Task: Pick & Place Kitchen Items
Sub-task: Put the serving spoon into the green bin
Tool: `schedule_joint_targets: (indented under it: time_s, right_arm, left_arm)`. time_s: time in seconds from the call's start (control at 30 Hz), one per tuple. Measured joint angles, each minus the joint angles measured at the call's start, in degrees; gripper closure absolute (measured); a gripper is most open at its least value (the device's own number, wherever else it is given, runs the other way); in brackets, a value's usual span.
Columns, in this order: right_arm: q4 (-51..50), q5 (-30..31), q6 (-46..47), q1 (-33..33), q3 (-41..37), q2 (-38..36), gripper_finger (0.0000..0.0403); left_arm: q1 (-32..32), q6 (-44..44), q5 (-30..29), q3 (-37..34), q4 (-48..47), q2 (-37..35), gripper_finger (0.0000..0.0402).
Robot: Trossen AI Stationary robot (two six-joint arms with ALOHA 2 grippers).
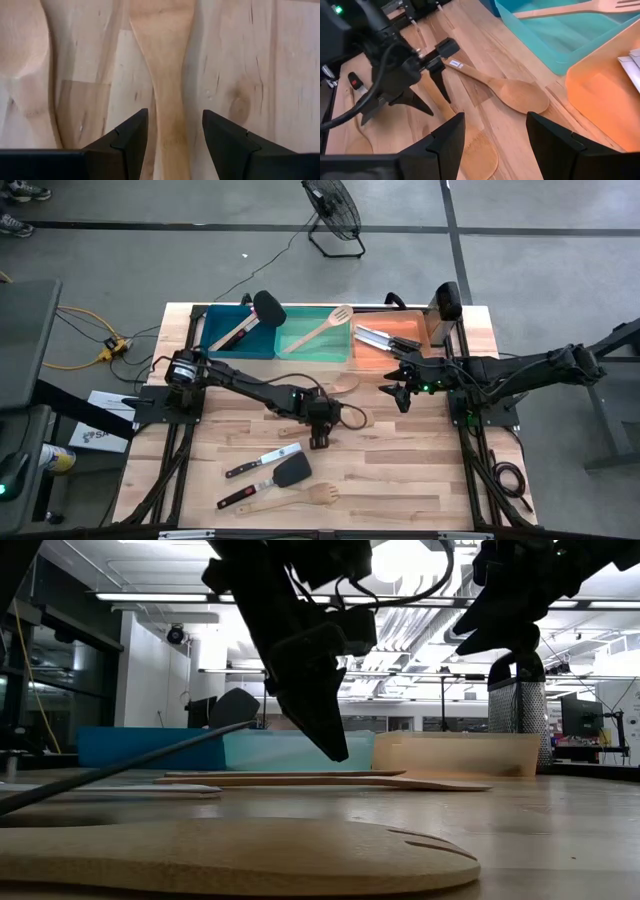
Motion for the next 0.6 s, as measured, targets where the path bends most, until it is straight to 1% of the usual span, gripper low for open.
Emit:
schedule_joint_targets:
  time_s: [0.27,0.37,0.47,0.6]
  right_arm:
    - [-1.0,0.0,-0.4,0.0,0.0,0.0,0.02]
    - [-1.6,0.0,-0.4,0.0,0.0,0.0,0.02]
    - [-2.2,0.0,-0.4,0.0,0.0,0.0,0.02]
    - [-2.5,0.0,-0.4,0.0,0.0,0.0,0.02]
  left_arm:
    - [-0.1,0.0,-1.2,0.0,-1.1,1.2,0.0219]
    - [-0.1,0.2,-1.2,0.1,0.3,1.4,0.0219]
    - [-0.2,1.4,-0.6,0.0,-0.6,1.9,0.0219]
    - [-0.2,1.5,0.3,0.2,0.5,2.7,0.0219]
